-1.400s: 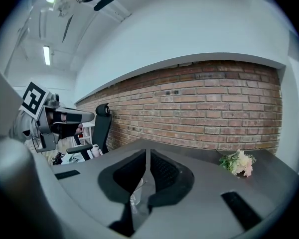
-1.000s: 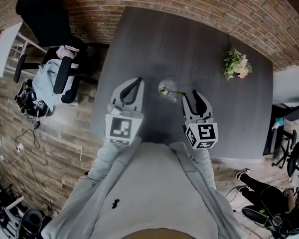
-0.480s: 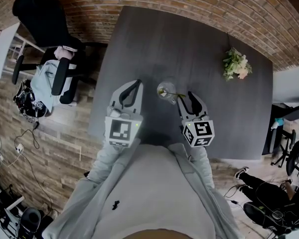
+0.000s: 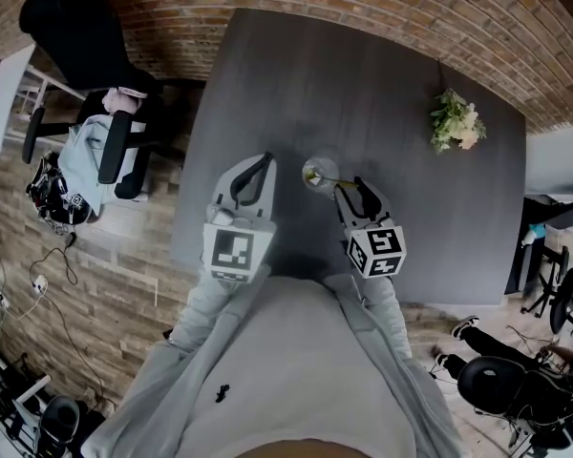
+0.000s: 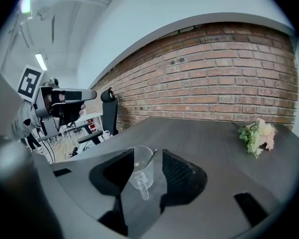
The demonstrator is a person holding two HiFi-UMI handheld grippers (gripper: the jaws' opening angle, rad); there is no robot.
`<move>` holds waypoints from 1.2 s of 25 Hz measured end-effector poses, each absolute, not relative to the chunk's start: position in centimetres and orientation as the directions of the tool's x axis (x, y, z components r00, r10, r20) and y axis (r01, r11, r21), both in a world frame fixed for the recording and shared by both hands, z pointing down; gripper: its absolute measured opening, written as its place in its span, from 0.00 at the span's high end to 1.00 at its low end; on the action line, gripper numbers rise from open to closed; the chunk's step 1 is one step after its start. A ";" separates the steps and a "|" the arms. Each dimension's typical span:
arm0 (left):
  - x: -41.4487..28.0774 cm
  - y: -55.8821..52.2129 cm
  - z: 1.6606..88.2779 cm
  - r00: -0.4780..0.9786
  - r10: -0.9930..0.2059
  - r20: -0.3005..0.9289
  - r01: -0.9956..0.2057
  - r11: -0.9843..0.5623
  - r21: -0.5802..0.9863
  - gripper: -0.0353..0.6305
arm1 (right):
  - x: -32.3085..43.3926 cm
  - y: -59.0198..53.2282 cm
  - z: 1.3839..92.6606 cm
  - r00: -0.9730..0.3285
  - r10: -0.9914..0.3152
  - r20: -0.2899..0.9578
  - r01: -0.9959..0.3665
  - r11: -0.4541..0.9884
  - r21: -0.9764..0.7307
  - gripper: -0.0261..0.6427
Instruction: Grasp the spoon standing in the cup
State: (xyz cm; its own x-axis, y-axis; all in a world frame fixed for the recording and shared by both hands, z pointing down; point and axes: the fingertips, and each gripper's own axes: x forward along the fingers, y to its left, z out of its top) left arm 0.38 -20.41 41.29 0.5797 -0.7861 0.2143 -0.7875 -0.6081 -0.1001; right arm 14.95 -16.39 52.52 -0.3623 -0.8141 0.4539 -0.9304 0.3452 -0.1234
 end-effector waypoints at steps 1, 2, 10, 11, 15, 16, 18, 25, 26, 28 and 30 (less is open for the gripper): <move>0.4 -20.5 41.4 0.581 -0.785 0.216 -0.787 -0.610 -0.099 0.92 | 14.9 -16.4 52.7 -0.363 -0.812 0.457 -0.930 0.345 -0.126 0.70; 0.4 -20.5 41.5 0.582 -0.783 0.219 -0.785 -0.611 -0.099 0.92 | 14.8 -16.5 52.9 -0.366 -0.809 0.460 -0.929 0.346 -0.129 0.70; 0.7 -20.7 41.9 0.592 -0.773 0.229 -0.777 -0.623 -0.095 0.92 | 14.2 -16.9 53.7 -0.381 -0.791 0.479 -0.922 0.366 -0.129 0.70; 0.6 -20.8 41.9 0.591 -0.773 0.231 -0.777 -0.623 -0.095 0.92 | 14.1 -16.9 53.8 -0.382 -0.790 0.480 -0.921 0.366 -0.131 0.70; 0.3 -21.0 42.1 0.587 -0.774 0.236 -0.779 -0.620 -0.096 0.92 | 14.0 -17.0 54.1 -0.377 -0.790 0.484 -0.924 0.359 -0.133 0.70; 0.3 -21.0 42.2 0.586 -0.775 0.237 -0.780 -0.619 -0.096 0.92 | 14.0 -17.0 54.2 -0.377 -0.789 0.485 -0.924 0.358 -0.135 0.70; 0.2 -21.0 42.3 0.583 -0.776 0.240 -0.781 -0.617 -0.096 0.92 | 14.1 -17.0 54.3 -0.378 -0.788 0.486 -0.923 0.358 -0.138 0.71; 0.0 -21.0 42.3 0.579 -0.779 0.242 -0.785 -0.612 -0.095 0.92 | 13.9 -17.0 54.5 -0.388 -0.783 0.486 -0.920 0.365 -0.146 0.74; 0.0 -21.0 42.4 0.578 -0.779 0.243 -0.785 -0.612 -0.095 0.92 | 13.9 -17.0 54.6 -0.388 -0.782 0.488 -0.919 0.365 -0.147 0.75; 0.1 -21.0 42.5 0.576 -0.780 0.244 -0.786 -0.611 -0.094 0.92 | 13.9 -16.9 54.7 -0.391 -0.779 0.490 -0.918 0.366 -0.151 0.79; 0.3 -21.0 42.6 0.575 -0.781 0.244 -0.787 -0.609 -0.093 0.92 | 14.0 -16.9 54.8 -0.390 -0.779 0.491 -0.919 0.365 -0.151 0.82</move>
